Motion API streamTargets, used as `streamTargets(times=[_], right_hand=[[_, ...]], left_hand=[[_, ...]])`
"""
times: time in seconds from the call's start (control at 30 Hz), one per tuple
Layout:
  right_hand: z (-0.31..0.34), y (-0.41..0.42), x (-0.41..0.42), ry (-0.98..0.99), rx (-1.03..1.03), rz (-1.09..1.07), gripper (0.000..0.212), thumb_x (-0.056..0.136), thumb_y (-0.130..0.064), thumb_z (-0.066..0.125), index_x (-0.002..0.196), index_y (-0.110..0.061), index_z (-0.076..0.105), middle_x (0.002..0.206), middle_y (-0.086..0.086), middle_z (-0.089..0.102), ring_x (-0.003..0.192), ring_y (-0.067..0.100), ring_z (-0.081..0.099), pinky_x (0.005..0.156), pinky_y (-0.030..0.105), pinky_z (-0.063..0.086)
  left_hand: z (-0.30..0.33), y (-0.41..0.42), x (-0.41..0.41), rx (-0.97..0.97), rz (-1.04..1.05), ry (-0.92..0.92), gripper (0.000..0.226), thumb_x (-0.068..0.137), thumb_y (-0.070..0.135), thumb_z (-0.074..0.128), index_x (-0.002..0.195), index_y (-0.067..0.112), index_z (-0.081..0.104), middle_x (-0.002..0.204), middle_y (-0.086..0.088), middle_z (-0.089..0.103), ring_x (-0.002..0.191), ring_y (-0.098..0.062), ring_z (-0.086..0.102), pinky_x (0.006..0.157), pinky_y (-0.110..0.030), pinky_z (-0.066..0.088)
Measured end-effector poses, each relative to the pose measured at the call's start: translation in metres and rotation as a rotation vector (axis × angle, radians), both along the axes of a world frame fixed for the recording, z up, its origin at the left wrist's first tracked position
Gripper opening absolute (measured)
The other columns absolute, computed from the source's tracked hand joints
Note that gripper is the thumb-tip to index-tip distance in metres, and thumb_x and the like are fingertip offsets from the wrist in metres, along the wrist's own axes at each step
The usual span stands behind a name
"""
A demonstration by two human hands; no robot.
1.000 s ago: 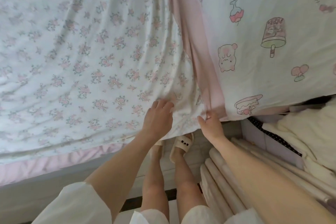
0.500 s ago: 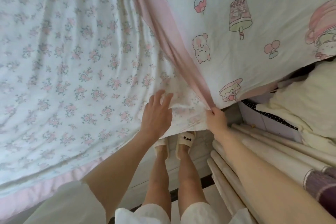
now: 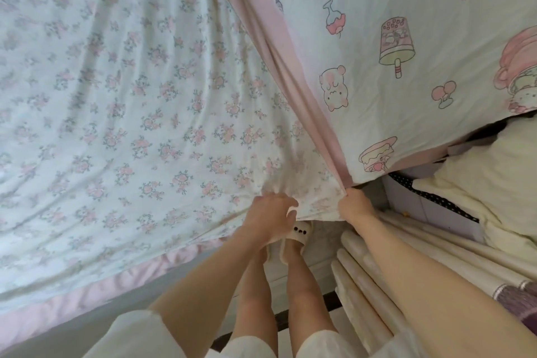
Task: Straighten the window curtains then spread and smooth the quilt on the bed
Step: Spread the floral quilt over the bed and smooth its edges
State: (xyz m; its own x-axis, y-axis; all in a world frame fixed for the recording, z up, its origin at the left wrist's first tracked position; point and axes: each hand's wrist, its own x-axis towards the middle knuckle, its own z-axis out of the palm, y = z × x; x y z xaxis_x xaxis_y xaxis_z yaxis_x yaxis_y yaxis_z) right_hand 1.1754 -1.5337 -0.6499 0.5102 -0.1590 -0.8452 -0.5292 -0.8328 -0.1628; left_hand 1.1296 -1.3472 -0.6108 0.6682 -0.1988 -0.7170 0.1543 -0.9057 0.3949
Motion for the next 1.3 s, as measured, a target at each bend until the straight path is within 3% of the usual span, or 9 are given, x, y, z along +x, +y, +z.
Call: streamTargets(times=[0.1,0.2,0.3,0.47,0.57,0.7,1.03,1.2,1.3], right_hand=[[0.012,0.019,0.008,-0.046,-0.139,0.12,0.027,0.091,-0.015,0.042,0.113,-0.004,0.051,0.116,0.017,0.057,0.101,0.033,0.055,0.072,0.033,0.043],[0.021,0.044,0.024,-0.412,-0.123,0.178,0.038,0.093,-0.018,0.042,0.13,-0.008,0.038,0.124,0.013,0.054,0.106,0.032,0.055,0.068,0.036,0.043],[0.02,0.075,0.05,-0.564,-0.007,0.178,0.051,0.096,-0.023,0.039,0.143,-0.01,0.022,0.147,0.01,0.035,0.126,0.032,0.044,0.088,0.044,0.046],[0.01,0.106,0.086,-0.533,-0.073,0.196,0.049,0.093,-0.034,0.045,0.131,-0.006,0.032,0.132,0.02,0.044,0.123,0.037,0.041,0.093,0.047,0.04],[0.007,0.103,0.098,-0.52,0.027,0.137,0.026,0.096,-0.019,0.039,0.116,-0.004,0.048,0.119,0.016,0.055,0.111,0.037,0.051,0.081,0.041,0.044],[0.013,0.068,0.087,-0.563,-0.007,0.261,0.026,0.099,-0.019,0.032,0.102,-0.007,0.054,0.09,0.013,0.061,0.079,0.032,0.057,0.061,0.032,0.038],[0.023,0.064,0.085,-0.267,-0.083,0.337,0.027,0.089,-0.006,0.041,0.114,-0.001,0.049,0.112,0.018,0.06,0.096,0.036,0.058,0.073,0.037,0.047],[0.023,0.072,0.076,-0.232,-0.003,0.153,0.04,0.084,-0.001,0.041,0.124,-0.001,0.04,0.109,0.017,0.055,0.091,0.033,0.055,0.07,0.037,0.045],[0.014,0.065,0.064,-0.181,0.041,0.014,0.037,0.089,-0.001,0.036,0.125,0.002,0.044,0.119,0.019,0.055,0.105,0.035,0.055,0.08,0.038,0.046]], left_hand=[[0.001,0.025,0.012,0.044,0.172,-0.279,0.032,0.096,0.021,0.043,0.125,0.017,0.056,0.133,-0.002,0.052,0.121,-0.023,0.045,0.098,-0.038,0.042],[0.001,0.043,0.024,0.187,0.255,-0.464,0.038,0.092,0.02,0.05,0.13,0.02,0.05,0.142,-0.003,0.042,0.131,-0.025,0.035,0.104,-0.04,0.034],[0.0,0.058,0.037,0.302,0.274,-0.461,0.051,0.092,0.026,0.05,0.14,0.025,0.035,0.156,-0.002,0.02,0.144,-0.027,0.012,0.114,-0.049,0.016],[-0.005,0.073,0.049,0.252,0.271,-0.326,0.059,0.093,0.035,0.047,0.146,0.026,0.023,0.159,0.0,0.008,0.146,-0.028,-0.002,0.117,-0.052,0.01],[-0.004,0.071,0.053,0.218,0.302,-0.294,0.055,0.094,0.035,0.046,0.144,0.026,0.027,0.159,0.001,0.01,0.146,-0.028,-0.002,0.117,-0.053,0.009],[0.003,0.065,0.052,0.221,0.275,-0.256,0.058,0.093,0.04,0.045,0.146,0.026,0.026,0.159,0.001,0.009,0.146,-0.03,-0.004,0.117,-0.054,0.01],[0.018,0.089,0.057,0.109,0.237,-0.192,0.047,0.096,0.029,0.043,0.142,0.025,0.035,0.158,0.004,0.018,0.147,-0.022,0.004,0.114,-0.052,0.023],[0.011,0.091,0.061,0.214,0.124,-0.33,0.047,0.096,0.025,0.043,0.142,0.026,0.034,0.156,0.002,0.022,0.145,-0.026,0.012,0.115,-0.046,0.019],[0.005,0.087,0.072,0.216,0.007,-0.42,0.049,0.096,0.026,0.043,0.144,0.027,0.03,0.158,0.002,0.015,0.147,-0.024,0.006,0.116,-0.047,0.015]])
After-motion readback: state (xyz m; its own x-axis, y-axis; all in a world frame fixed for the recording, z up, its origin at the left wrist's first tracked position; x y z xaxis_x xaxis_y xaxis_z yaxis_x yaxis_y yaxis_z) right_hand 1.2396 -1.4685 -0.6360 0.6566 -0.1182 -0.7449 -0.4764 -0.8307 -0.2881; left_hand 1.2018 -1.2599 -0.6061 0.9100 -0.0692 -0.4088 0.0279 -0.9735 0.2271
